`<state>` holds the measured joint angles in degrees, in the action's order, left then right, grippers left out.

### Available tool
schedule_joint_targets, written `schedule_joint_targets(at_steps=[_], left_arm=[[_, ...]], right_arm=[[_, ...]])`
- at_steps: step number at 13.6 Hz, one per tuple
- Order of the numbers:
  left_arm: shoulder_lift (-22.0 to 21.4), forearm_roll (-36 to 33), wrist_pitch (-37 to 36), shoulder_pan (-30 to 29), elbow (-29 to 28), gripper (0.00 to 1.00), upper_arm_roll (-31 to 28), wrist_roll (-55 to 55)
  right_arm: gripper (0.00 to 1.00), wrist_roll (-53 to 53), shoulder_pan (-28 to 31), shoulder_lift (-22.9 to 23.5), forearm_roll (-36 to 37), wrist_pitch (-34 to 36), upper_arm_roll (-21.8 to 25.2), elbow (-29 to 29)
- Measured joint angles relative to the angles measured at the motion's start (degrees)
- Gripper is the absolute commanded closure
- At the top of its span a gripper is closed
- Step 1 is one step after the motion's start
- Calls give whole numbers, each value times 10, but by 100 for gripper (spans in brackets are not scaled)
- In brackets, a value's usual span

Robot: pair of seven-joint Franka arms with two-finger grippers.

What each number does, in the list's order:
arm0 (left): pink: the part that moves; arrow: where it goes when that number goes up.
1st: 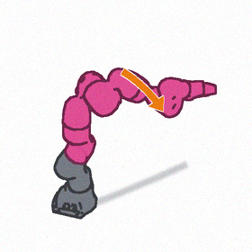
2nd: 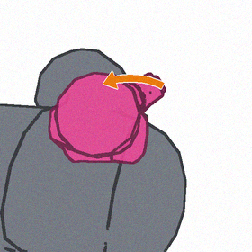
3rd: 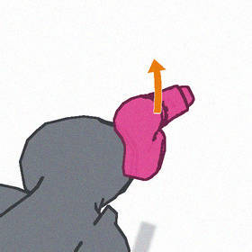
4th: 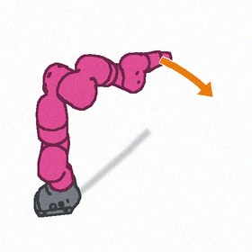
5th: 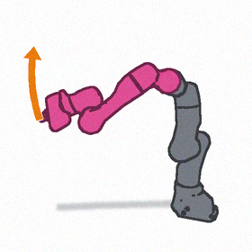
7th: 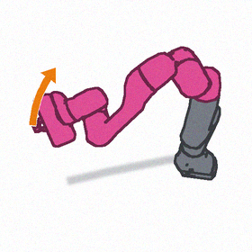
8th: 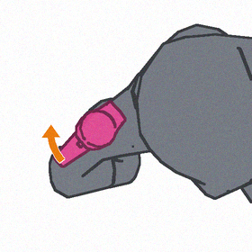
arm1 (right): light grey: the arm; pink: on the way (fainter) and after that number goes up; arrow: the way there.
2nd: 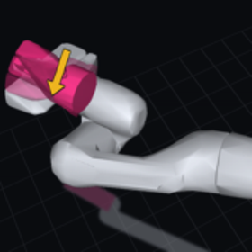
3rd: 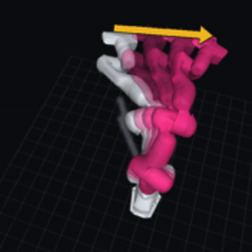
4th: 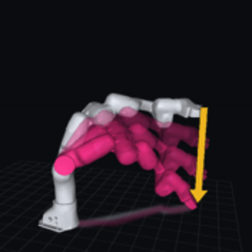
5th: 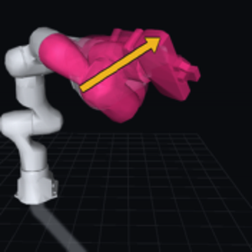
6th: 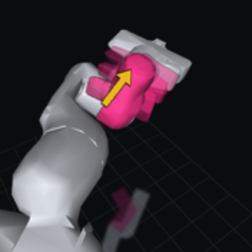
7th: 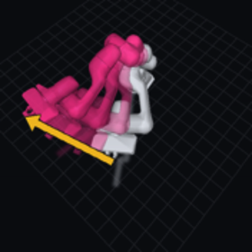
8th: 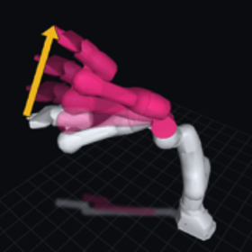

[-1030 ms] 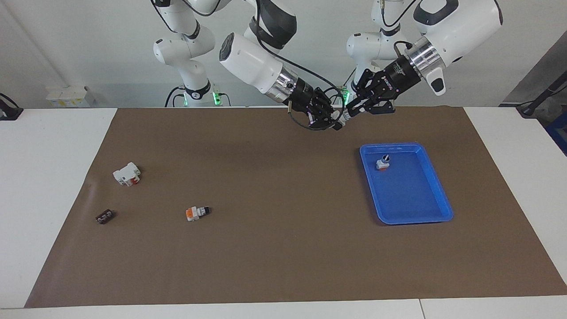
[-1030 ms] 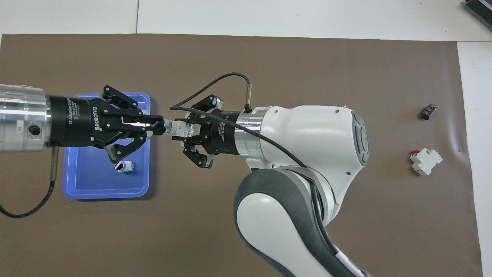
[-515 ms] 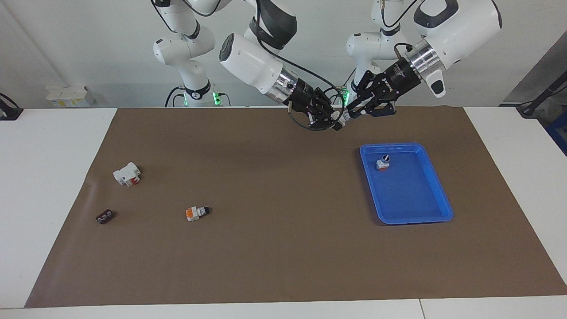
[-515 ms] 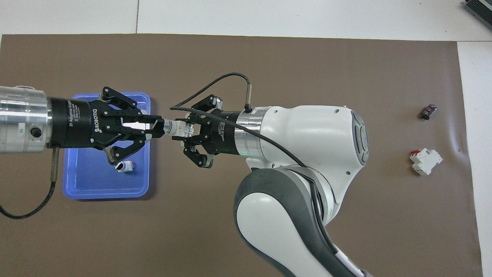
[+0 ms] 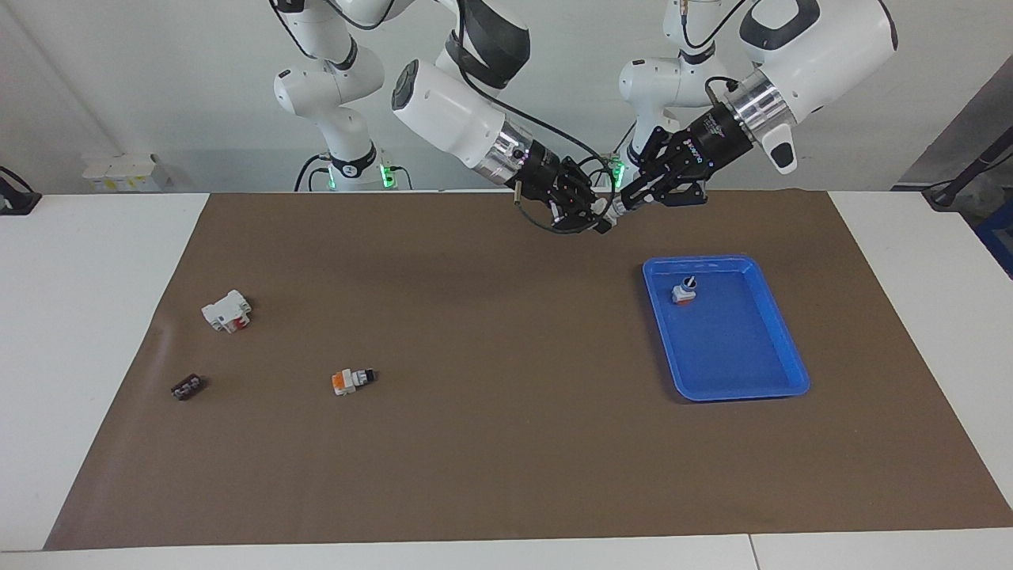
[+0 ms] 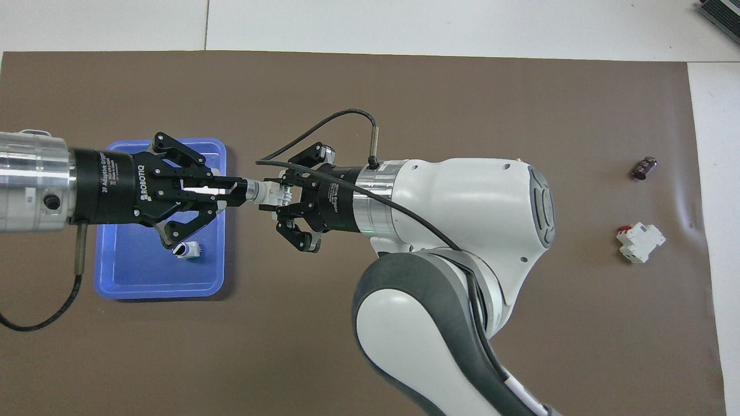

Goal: Turn and place switch with both arms

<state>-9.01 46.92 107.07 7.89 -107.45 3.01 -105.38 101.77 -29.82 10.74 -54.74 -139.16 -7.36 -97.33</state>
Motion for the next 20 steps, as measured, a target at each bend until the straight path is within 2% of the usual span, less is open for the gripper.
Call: schedule_joint_targets(at_steps=[1,2,3,6,8,14,20], left_arm=[[0,0,0,0,0,83,0,1],[0,0,0,0,0,96,0,2],[0,0,0,0,1,100,0,4],[0,-1,0,0,2,100,1,35],[0,-1,0,0,5,100,2,102],[0,-11,-3,-1,8,100,9,378],[-1,-57,-16,-1,18,100,30,621]], right_arm=[[100,0,0,0,0,0,0,0],[100,0,0,0,0,0,0,0],[100,0,0,0,0,0,0,0],[100,0,0,-1,0,1,0,0],[100,0,0,-3,0,1,1,0],[100,-2,3,-10,4,21,5,-4],[100,-2,3,-13,6,29,5,-17]])
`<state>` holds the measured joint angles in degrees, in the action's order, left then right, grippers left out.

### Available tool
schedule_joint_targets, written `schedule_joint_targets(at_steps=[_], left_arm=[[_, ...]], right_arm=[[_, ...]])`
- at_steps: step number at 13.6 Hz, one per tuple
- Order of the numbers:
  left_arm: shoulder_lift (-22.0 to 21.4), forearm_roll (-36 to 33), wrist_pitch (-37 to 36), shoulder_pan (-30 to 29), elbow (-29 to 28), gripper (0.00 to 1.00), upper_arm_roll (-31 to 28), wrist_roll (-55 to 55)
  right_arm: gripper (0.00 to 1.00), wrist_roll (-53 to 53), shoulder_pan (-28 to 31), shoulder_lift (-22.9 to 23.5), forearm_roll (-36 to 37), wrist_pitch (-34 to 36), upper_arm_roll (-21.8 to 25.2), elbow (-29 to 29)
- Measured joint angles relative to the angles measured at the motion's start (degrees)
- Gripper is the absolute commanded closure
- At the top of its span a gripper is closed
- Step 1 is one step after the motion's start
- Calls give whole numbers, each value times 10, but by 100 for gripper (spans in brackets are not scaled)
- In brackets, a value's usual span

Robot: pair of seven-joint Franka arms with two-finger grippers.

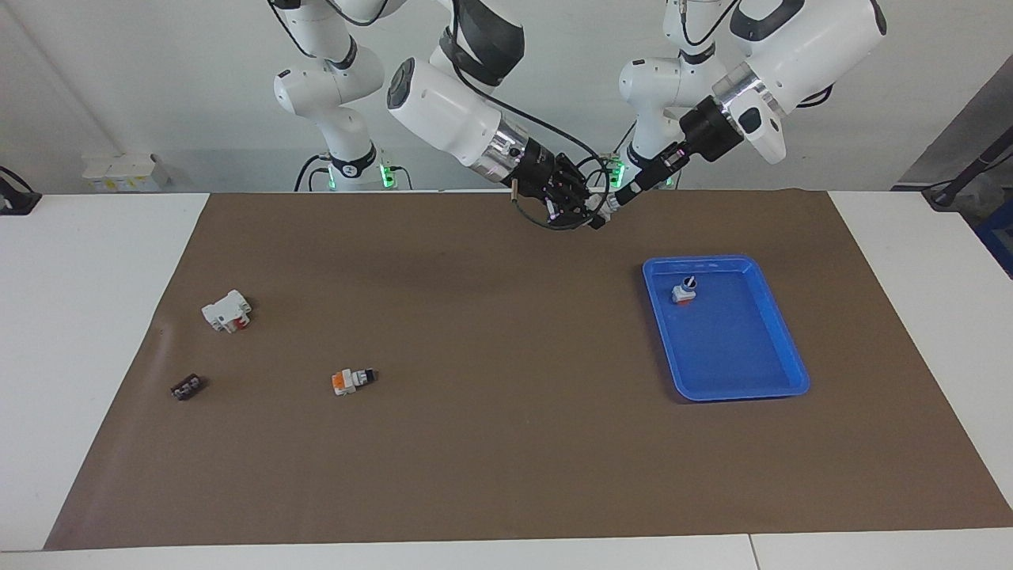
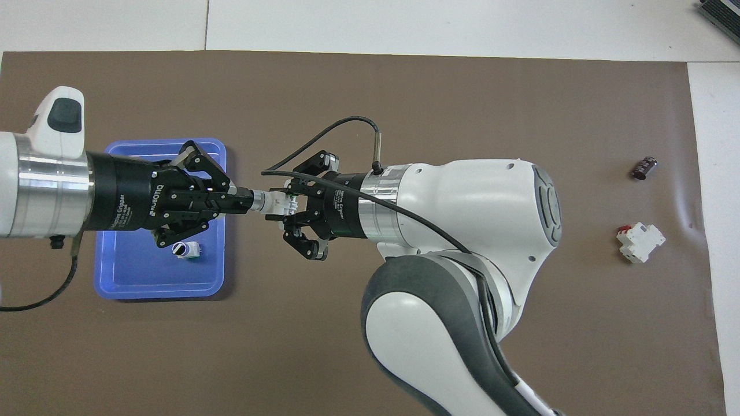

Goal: Turn and place switch with both arms

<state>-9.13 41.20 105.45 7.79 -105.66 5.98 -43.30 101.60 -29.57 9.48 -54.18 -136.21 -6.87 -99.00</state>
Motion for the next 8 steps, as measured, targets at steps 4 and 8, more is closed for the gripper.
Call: schedule_joint_targets(at_steps=[4,8], left_arm=[[0,-7,0,-1,0,100,3,162],[-1,-14,1,-1,1,100,4,234]], right_arm=[[100,0,0,-1,0,0,0,-2],[100,0,0,0,0,-1,1,-2]])
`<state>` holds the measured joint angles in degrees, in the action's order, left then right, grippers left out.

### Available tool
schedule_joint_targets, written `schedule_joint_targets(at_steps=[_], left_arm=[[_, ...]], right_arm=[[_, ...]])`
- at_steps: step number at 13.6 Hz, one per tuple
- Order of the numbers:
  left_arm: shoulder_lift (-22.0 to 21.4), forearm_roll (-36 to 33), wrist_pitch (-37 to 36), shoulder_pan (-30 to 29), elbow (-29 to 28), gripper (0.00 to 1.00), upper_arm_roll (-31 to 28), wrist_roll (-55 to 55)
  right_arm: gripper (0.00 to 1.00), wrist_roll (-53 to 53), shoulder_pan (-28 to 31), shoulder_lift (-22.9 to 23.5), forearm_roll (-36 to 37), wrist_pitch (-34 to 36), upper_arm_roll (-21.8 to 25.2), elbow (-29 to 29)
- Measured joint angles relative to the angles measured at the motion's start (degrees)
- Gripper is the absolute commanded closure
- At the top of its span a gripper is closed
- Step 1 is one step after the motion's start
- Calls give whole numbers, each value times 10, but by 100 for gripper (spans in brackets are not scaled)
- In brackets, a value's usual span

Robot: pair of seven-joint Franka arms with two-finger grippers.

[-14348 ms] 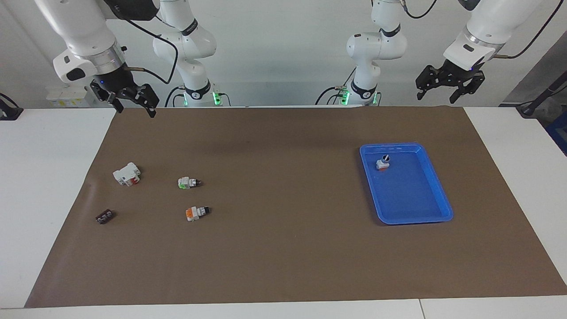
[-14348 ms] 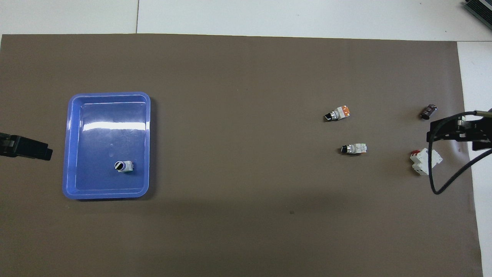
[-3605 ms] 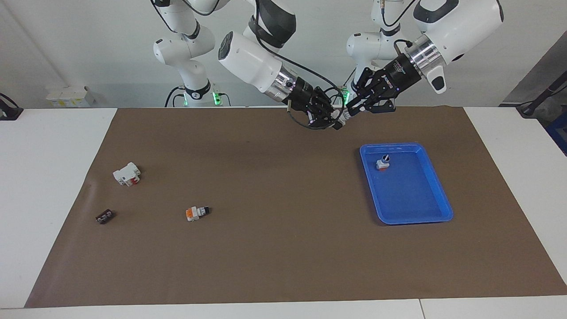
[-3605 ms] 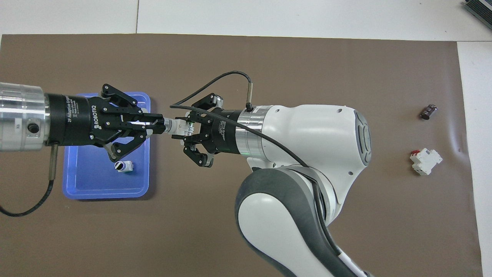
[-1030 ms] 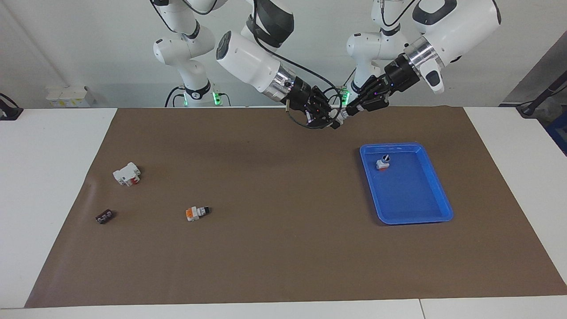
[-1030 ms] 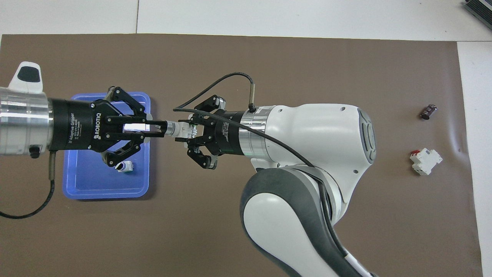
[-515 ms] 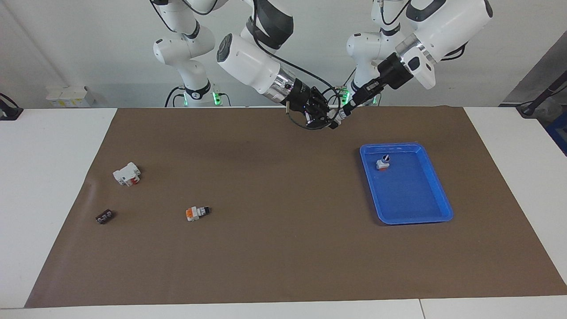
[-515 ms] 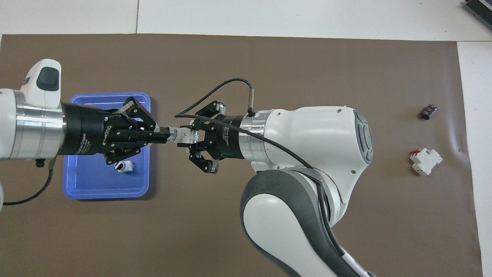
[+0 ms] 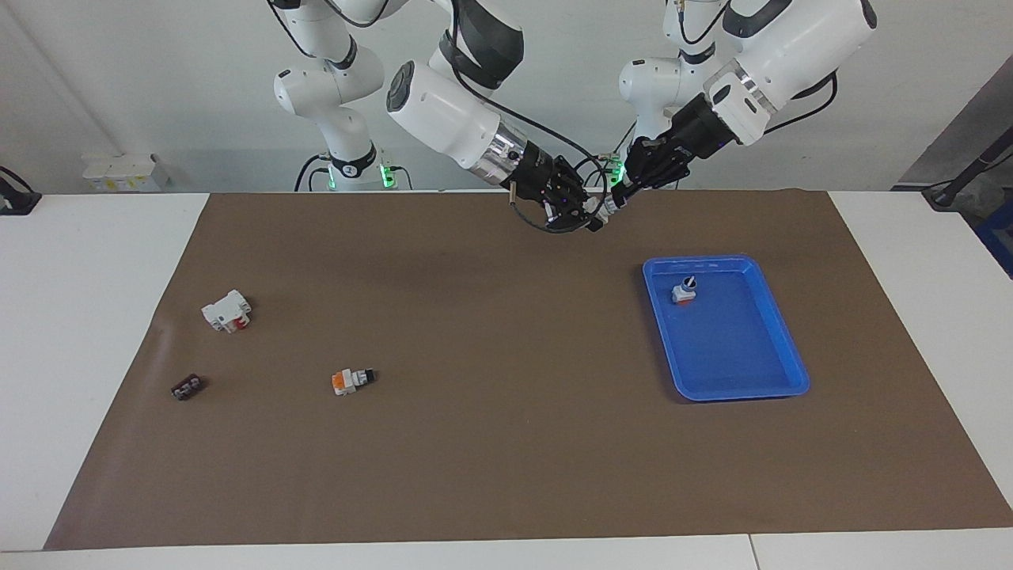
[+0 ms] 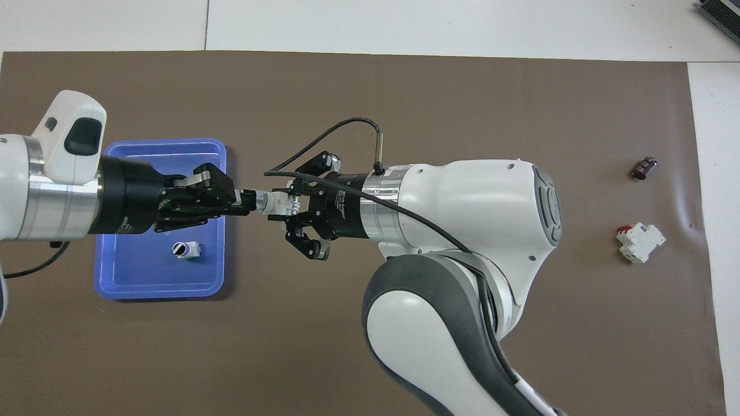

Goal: Turn and place switch with both arms

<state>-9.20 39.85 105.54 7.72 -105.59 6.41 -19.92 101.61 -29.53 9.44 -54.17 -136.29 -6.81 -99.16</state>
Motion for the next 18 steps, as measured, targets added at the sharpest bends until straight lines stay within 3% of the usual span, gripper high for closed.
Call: schedule_joint_targets(at_steps=[6,18], left_arm=[[0,-8,2,0,0,100,2,15],[-1,-26,17,0,0,100,8,192]], right_arm=[[100,0,0,1,0,-1,0,0],[100,1,0,3,0,-12,0,0]])
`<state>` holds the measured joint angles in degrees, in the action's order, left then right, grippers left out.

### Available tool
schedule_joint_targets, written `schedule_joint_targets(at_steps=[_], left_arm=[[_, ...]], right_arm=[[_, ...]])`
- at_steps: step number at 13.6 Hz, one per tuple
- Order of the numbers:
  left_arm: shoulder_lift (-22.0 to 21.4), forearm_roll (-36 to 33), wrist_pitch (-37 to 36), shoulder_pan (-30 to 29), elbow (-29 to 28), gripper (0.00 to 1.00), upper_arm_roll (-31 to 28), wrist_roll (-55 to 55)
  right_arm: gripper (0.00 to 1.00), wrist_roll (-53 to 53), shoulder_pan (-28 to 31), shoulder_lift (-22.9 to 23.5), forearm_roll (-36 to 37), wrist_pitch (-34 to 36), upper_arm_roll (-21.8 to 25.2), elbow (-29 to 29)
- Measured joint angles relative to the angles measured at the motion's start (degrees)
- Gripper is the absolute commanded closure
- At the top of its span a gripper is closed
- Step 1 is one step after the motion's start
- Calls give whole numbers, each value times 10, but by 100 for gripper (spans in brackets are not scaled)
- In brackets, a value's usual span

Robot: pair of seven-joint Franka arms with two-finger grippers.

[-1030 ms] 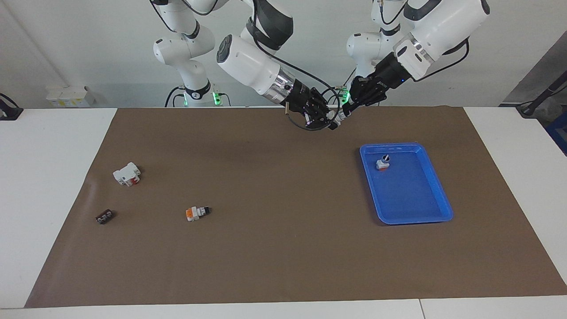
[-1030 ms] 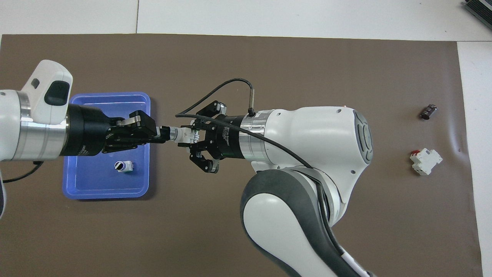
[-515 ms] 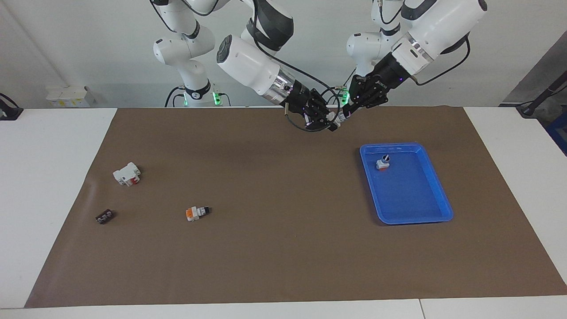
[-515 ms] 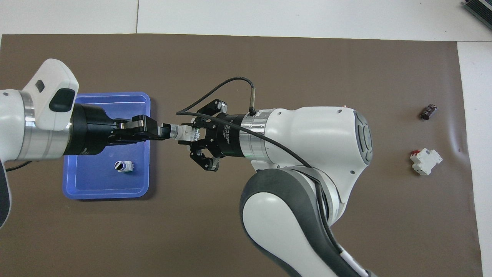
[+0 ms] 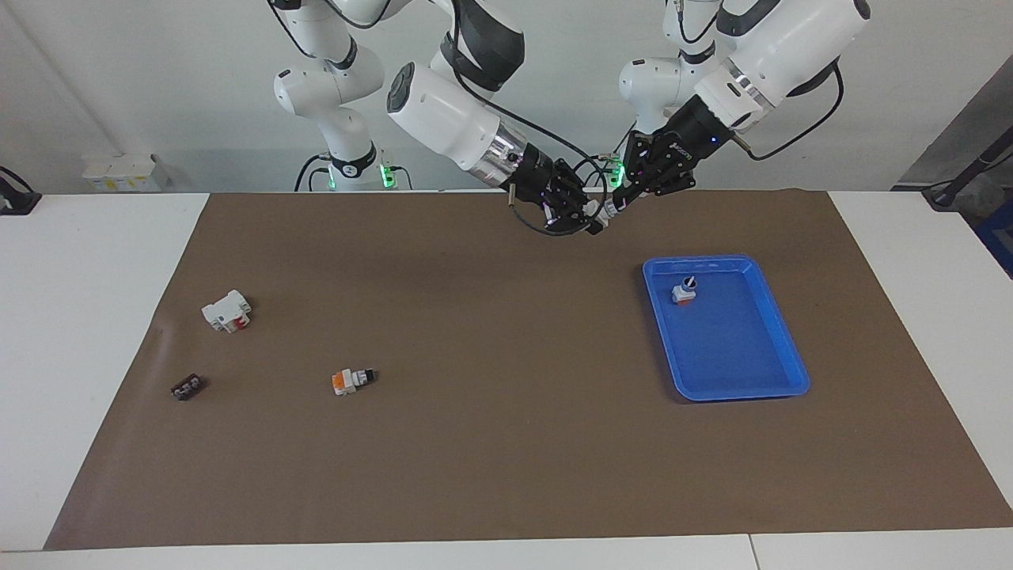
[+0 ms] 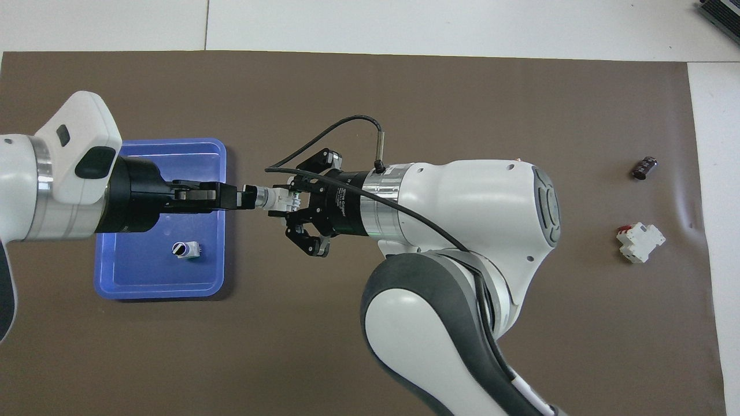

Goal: Turn and place switch with both arms
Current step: 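Open the right gripper and pull it back from the switch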

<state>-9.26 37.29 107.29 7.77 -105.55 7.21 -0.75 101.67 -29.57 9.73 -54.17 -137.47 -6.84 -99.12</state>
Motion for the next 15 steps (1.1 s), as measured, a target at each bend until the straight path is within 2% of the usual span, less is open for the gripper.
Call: schedule_joint_targets(at_steps=[1,2,3,4,5,6,8,11,13,15], left_arm=[[0,0,0,0,0,100,0,4],[0,0,0,0,0,100,0,10],[0,0,0,0,0,100,0,18],[0,0,0,0,0,100,0,26],[0,0,0,0,0,100,-1,33],[0,-4,-3,0,-2,100,1,37],[1,-20,-3,1,-15,100,5,44],[1,-63,-3,1,-18,100,6,48],[1,-111,-3,1,-18,100,6,58],[1,-172,-2,0,-18,100,4,71]], right_arm=[[100,0,0,0,0,0,0,0],[93,0,0,0,0,0,0,0],[79,0,0,0,0,0,0,0],[58,0,0,0,0,0,0,0],[31,0,0,0,0,0,0,0],[0,0,-1,0,3,0,0,4],[0,2,-1,-8,43,9,-1,17],[0,-1,21,-34,69,62,0,19],[0,-38,54,-57,87,131,1,19],[0,-93,91,-88,165,223,2,19]])
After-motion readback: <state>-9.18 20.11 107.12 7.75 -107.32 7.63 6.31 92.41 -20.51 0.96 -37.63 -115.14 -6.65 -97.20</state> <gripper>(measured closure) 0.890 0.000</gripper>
